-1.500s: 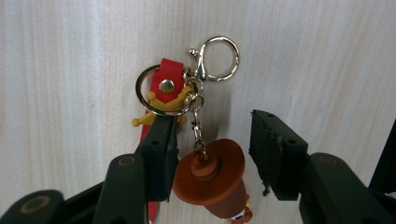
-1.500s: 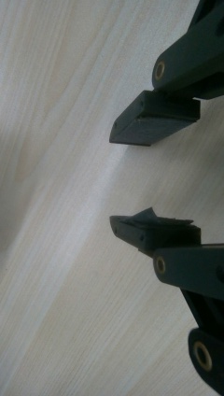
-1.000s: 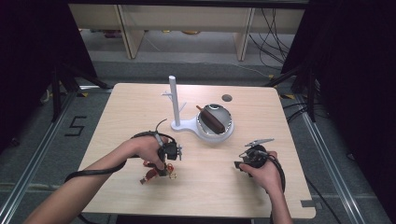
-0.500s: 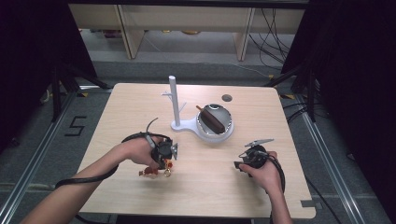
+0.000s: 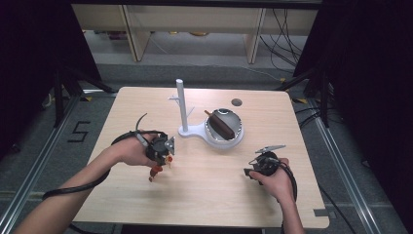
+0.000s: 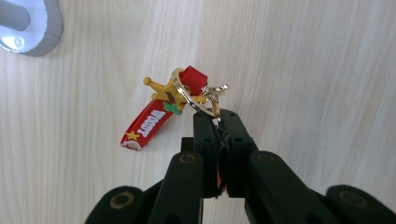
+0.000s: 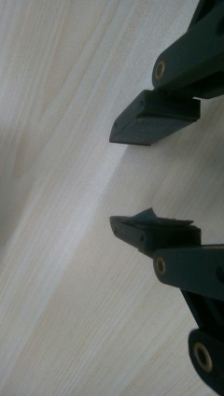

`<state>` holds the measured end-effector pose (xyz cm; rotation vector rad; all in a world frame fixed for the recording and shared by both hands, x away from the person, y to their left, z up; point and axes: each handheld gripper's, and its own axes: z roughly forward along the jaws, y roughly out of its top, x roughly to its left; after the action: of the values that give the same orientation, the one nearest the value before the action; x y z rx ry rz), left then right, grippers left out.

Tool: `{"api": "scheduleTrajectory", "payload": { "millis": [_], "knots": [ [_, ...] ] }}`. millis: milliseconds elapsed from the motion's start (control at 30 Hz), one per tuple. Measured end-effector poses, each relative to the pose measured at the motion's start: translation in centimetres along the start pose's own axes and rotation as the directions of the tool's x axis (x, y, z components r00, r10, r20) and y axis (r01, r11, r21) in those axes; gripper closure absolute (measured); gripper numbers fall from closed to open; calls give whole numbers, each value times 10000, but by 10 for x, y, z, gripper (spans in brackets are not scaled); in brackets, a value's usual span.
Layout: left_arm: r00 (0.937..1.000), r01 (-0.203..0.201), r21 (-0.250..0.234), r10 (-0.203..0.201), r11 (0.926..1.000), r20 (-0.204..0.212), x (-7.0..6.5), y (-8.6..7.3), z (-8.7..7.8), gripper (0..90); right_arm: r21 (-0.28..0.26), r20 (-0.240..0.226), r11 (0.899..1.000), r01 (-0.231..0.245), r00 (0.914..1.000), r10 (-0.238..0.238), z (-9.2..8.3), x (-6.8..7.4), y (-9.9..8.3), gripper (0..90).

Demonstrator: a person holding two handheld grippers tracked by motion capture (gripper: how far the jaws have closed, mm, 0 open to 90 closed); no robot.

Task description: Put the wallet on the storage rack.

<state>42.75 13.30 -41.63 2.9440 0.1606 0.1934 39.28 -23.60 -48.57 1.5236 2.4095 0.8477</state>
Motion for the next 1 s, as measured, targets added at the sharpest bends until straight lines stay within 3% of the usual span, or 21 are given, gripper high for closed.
{"api": "scheduleTrajectory", "payload": {
  "millis": [133,233,433,633,1000],
  "knots": [
    [9991,-414,70,415,9991,-100,2,0,-2,864,-15,-11,10000,-6,10000,6,0,0,0,535],
    [9985,-474,28,475,9989,-271,4,-1,-5,864,-54,13,10000,15,10000,-15,0,-1,0,534],
    [9980,-161,-266,145,9995,-621,9,-4,-13,864,-17,7,10000,-14,10000,14,-1,-1,-1,533],
    [9908,333,-619,-411,9975,-1292,18,-10,-21,864,-64,10,10000,-65,10000,65,-1,0,-1,532],
    [9831,628,-260,-664,9977,-1705,38,-22,-34,864,-28,-7,10000,-38,10000,38,-1,0,-1,528]
  ]
}}
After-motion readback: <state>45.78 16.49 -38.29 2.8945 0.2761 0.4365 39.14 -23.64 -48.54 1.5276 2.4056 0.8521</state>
